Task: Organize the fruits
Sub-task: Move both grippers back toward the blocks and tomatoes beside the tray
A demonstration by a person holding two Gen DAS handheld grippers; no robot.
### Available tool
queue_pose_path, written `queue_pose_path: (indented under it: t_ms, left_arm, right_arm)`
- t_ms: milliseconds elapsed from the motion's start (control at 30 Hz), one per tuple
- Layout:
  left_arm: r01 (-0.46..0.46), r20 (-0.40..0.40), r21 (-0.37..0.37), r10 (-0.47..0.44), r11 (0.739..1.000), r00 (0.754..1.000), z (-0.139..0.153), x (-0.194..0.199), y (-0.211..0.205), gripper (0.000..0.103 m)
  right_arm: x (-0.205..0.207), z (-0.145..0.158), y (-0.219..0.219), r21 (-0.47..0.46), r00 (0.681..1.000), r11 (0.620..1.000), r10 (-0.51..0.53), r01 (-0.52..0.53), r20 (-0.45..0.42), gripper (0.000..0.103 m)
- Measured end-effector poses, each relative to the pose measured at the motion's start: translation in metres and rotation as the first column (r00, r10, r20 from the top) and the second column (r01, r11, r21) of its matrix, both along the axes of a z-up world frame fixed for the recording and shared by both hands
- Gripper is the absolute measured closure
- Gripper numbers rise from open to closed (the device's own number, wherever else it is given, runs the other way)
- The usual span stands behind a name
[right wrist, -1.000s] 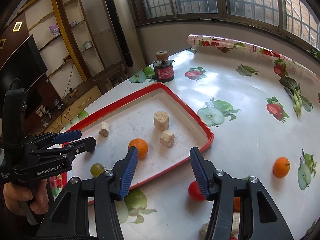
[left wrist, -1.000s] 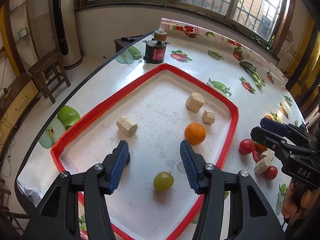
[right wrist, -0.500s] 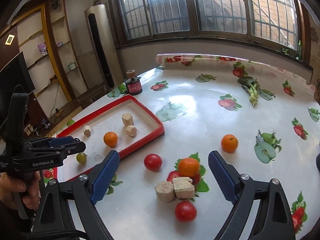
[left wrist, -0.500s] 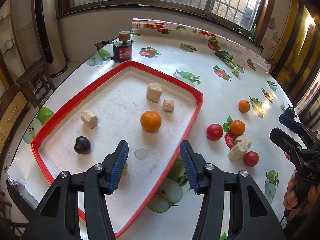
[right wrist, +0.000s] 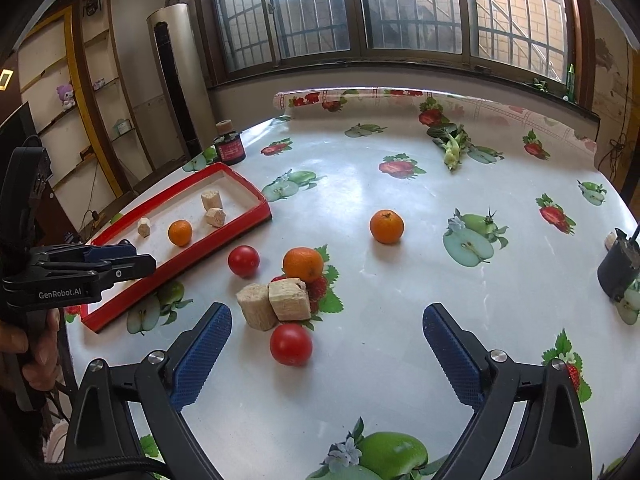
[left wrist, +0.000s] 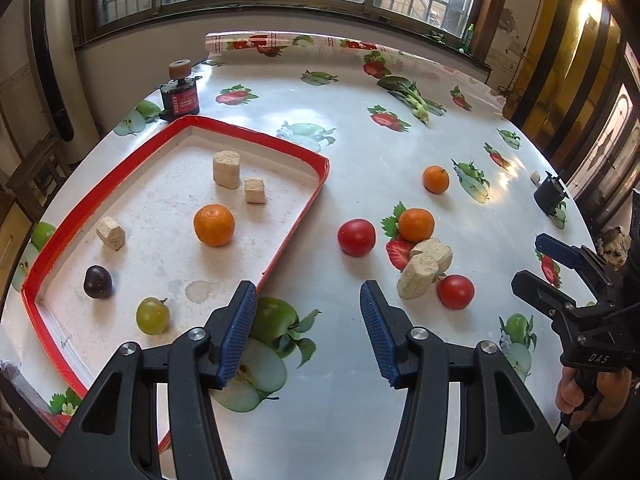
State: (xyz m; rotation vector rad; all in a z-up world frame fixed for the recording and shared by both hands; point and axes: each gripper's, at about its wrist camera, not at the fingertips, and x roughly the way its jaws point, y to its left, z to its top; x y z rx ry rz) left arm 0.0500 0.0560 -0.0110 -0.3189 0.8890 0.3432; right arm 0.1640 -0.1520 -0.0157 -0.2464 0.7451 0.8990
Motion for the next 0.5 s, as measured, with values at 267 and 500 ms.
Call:
queue_pose_path:
  t_ms: [267,500]
  left_arm:
    - [0.06,-0.002,-0.014,-0.06,0.998,0.998,-0.005,0.011,-0.021,0.051]
    - [0.138,-0.006,-0.051,-0.139,0.989,0.99,-0.018,0.034,-0.042,0.051]
  right_arm:
    - [0.003,-0.008,-0.005,-0.005,1.0,1.0,0.005,-0.005,-0.029,0.02]
    - [0.022,-0.017,0.001,-0.017,0.997,1.0,0.004,-0.006,-0.08,0.039]
